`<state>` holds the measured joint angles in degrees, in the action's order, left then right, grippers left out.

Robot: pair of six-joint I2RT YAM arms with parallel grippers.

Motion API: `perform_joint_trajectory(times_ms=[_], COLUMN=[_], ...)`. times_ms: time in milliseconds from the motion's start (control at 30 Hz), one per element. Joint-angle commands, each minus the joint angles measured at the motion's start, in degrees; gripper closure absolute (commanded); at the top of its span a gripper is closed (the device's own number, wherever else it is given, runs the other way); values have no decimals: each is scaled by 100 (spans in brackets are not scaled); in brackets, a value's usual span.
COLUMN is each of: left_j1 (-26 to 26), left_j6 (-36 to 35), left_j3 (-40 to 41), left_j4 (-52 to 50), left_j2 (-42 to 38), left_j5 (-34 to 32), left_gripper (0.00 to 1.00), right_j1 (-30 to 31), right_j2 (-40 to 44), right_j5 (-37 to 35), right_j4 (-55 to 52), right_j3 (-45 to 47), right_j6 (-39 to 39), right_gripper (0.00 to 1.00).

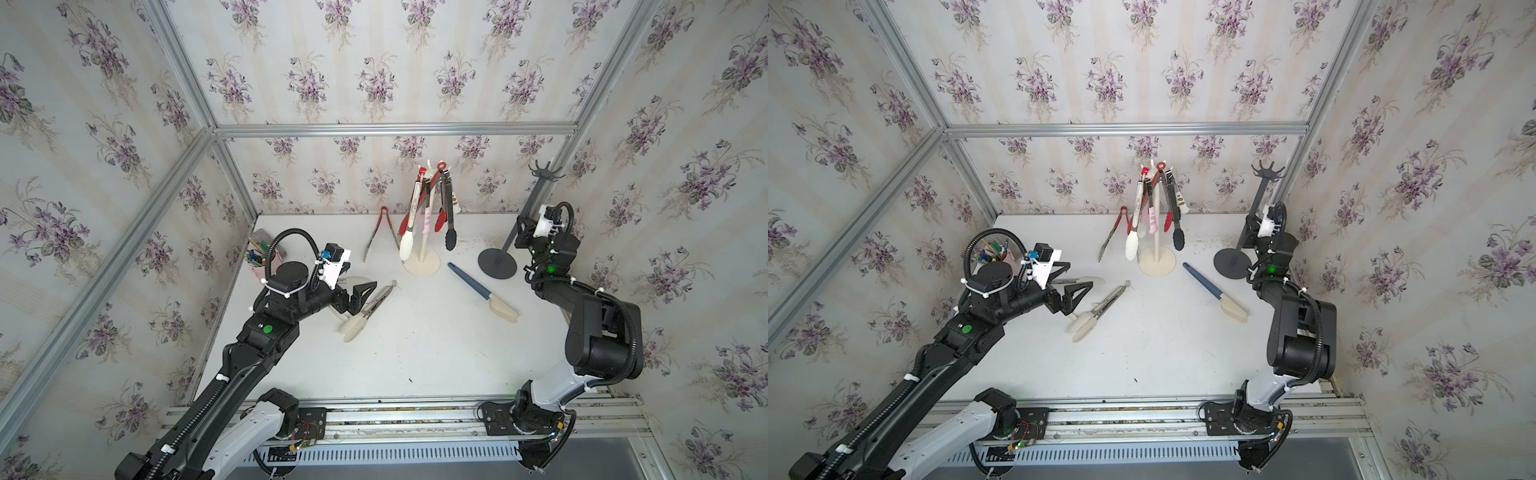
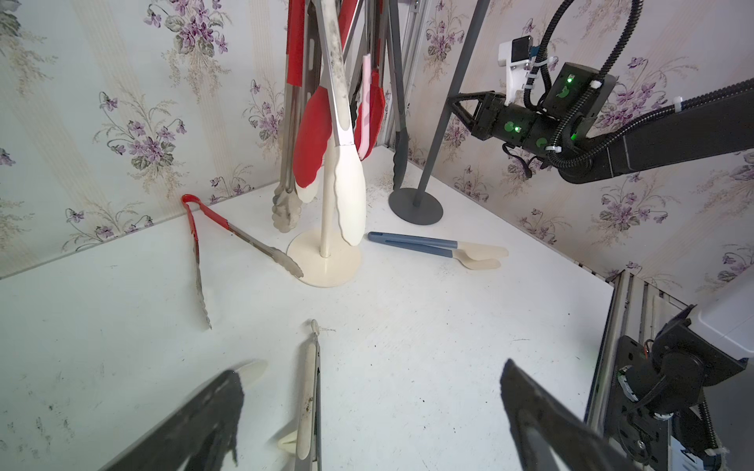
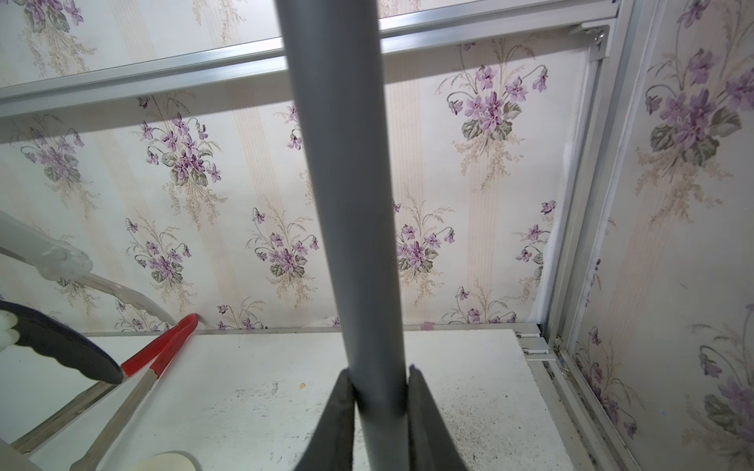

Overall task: Hang food tongs on kitchen utensil racks
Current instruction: Pick up the rack from the center of the board.

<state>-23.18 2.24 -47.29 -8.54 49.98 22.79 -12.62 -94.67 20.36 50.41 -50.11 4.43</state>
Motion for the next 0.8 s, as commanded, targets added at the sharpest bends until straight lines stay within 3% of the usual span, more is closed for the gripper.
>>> perform_joint_trajectory(times_ms=[0, 200, 600, 767], left_j1=[6, 5, 6, 6], left_j6=[92, 107, 158, 170], left_j3=[0, -6, -15, -17], left_j4=[29, 7, -52, -61], left_j2=[-14, -14, -36, -23], left_j5=[37, 54, 63, 76], left_gripper=[1, 1, 1, 1], right_j1=[14, 57, 178, 342], right_j2=[-42, -189, -267, -258], right_j5=[24, 1, -278, -367], right_j4=[298, 258, 373, 438], right_j3=[-32, -231, -346, -470], right_j6=[1, -18, -59, -72], right_gripper=[67, 59, 88, 93])
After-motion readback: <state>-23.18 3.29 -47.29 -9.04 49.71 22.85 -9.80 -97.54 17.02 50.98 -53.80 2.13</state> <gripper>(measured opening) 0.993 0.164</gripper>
